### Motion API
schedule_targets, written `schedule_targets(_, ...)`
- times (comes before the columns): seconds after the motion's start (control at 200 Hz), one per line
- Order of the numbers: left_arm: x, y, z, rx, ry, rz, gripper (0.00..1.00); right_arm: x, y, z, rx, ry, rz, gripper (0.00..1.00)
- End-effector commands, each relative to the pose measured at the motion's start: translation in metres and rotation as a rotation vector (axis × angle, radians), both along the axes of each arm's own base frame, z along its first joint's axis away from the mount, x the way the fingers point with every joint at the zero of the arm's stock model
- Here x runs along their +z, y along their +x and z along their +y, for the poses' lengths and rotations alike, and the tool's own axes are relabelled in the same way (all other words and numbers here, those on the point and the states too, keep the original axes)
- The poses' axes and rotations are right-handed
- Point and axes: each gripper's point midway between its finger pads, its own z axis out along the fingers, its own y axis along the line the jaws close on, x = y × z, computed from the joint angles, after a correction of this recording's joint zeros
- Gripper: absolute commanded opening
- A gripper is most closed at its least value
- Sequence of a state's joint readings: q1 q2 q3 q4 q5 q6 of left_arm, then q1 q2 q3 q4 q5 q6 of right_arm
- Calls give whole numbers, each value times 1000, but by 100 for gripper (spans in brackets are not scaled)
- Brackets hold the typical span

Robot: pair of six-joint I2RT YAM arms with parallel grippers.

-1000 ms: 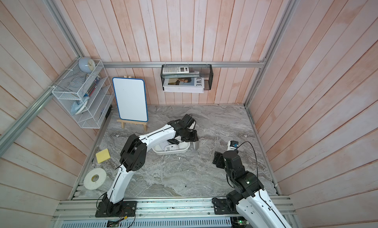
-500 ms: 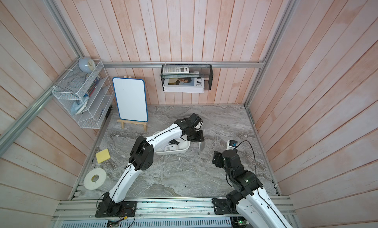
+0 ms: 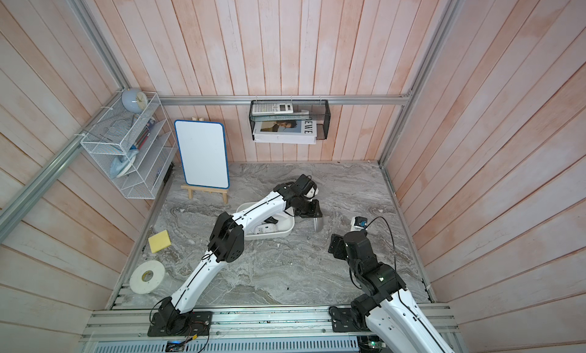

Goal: Take out the mouse from the storage box
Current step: Place the mouse at the center of the board.

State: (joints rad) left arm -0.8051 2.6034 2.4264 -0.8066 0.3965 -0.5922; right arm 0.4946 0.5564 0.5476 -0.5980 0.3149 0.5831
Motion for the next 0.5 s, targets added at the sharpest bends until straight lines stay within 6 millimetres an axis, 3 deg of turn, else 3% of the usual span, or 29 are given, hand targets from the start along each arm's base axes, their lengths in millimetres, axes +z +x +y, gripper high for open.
schedule_targets(0.0,-41,2,8,30,63,47,21,-4,1,-3,-18,-2,-2,85)
schedule_targets(0.495,-67,14,20,91,85,94,33,-6,-1,-3,-19,7,-2,85)
